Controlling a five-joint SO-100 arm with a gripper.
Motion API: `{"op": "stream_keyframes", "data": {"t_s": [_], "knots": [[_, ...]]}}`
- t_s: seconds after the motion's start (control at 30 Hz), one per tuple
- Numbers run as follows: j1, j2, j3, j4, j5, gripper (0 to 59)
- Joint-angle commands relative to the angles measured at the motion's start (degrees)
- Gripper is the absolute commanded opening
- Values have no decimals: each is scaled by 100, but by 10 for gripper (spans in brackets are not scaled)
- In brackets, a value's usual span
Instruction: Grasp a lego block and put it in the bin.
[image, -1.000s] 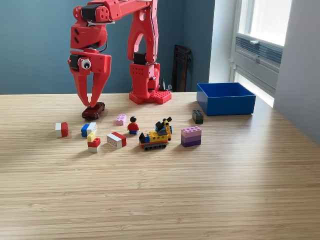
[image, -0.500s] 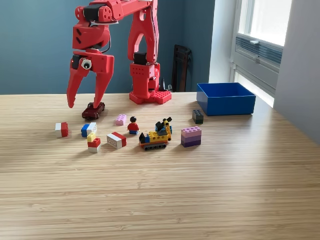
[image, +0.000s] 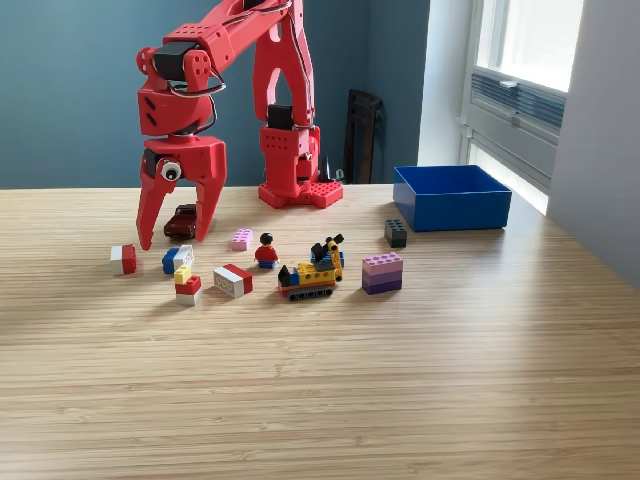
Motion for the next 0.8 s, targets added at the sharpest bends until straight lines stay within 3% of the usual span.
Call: {"op": "stream_keyframes", "data": {"t_s": [0.03, 0.8], "knots": [[44, 70, -325, -44, 88, 260], [35, 53, -281, -325, 185, 260]]}}
